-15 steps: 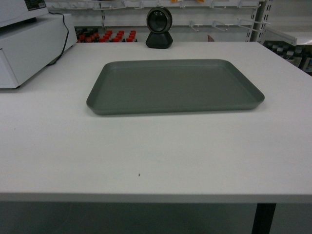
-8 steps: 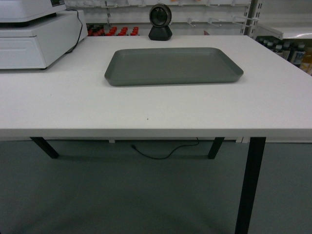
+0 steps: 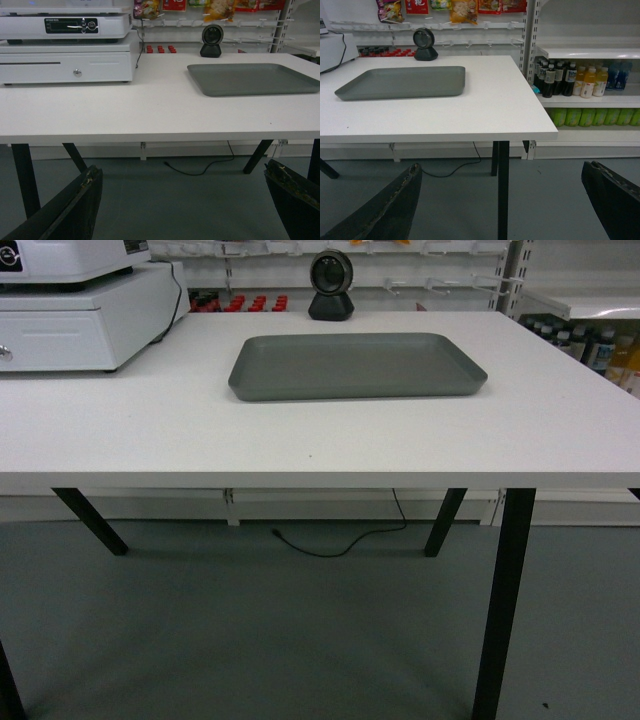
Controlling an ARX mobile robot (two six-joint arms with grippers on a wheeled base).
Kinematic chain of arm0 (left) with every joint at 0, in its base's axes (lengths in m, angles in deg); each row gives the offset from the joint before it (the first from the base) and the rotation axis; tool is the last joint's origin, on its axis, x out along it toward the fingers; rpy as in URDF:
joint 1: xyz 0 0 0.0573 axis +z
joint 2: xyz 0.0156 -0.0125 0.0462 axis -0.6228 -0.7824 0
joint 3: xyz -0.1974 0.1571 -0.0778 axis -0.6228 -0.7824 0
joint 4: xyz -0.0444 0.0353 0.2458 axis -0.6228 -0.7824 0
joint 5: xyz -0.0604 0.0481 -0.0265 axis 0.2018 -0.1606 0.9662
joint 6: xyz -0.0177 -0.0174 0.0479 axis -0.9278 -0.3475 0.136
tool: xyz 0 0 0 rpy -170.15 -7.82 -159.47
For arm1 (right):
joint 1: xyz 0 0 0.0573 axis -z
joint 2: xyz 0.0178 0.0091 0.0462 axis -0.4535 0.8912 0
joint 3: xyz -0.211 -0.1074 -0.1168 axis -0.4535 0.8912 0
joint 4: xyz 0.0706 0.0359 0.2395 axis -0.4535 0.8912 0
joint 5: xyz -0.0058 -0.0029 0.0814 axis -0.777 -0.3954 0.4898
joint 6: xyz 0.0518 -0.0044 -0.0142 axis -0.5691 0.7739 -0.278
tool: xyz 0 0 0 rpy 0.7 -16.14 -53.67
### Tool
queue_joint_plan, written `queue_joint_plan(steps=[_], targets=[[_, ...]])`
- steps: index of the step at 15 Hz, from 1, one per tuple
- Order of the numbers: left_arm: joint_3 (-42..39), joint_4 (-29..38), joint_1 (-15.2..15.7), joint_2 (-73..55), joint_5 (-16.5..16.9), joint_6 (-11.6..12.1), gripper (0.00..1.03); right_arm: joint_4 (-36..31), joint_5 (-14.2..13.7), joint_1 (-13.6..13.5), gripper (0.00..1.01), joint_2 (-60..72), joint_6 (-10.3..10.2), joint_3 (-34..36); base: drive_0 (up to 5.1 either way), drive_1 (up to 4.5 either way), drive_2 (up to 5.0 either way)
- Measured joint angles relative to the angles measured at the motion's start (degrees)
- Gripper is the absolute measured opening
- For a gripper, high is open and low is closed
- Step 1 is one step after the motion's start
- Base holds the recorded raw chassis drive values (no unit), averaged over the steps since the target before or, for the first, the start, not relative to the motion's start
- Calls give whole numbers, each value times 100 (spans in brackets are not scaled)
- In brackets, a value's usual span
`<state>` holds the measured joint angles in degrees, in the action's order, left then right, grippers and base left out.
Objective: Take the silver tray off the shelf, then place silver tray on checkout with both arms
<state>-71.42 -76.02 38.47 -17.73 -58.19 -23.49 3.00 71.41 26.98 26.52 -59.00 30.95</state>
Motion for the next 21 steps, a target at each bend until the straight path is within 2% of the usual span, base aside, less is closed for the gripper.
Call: queue_joint_plan(steps=[21], targets=[[0, -22, 0, 0, 0, 26, 98, 15, 2, 0, 98, 0, 7, 0, 0, 0, 0]])
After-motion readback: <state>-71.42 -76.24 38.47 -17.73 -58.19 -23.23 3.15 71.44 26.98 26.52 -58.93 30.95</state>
